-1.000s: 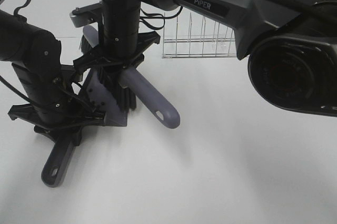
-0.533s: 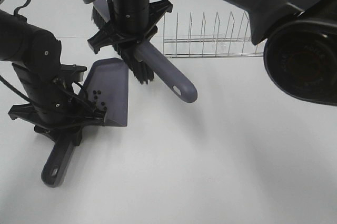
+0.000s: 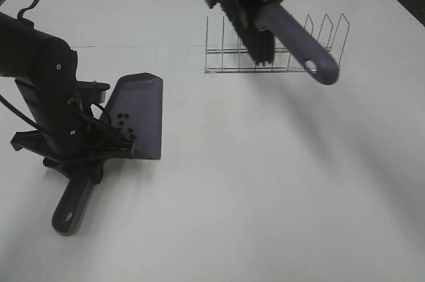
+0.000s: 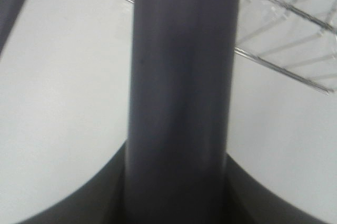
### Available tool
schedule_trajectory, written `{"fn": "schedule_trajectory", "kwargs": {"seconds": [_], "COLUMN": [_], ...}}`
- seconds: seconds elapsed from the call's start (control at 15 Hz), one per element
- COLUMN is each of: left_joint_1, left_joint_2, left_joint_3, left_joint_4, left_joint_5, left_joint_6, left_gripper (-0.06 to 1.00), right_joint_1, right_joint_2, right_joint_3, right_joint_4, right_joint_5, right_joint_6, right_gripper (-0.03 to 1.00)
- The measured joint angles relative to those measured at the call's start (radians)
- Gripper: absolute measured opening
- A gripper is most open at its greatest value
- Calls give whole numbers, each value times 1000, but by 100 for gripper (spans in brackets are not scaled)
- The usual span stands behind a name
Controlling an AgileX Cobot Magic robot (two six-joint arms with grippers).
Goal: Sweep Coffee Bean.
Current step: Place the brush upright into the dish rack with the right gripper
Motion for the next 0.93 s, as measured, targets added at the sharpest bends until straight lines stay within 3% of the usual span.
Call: {"fn": "schedule_trajectory", "kwargs": {"seconds": [0.13,0.47,0.93], "left_joint_1": [0,0,0], "left_joint_2": [0,0,0], "left_joint_3": [0,0,0], "left_joint_4": [0,-1,-1], "left_joint_5": [-1,-1,-1], "left_joint_6": [1,4,8], "left_gripper": [35,35,35], "right_joint_1": [-123,-343,-354], "right_joint_2": [-115,-206,-84], "right_joint_3": [183,420,435], "right_joint_4": [50,179,232], "right_joint_5": [1,4,2], "right_joint_6": [0,-63,-105], "right_gripper": [30,30,30]}}
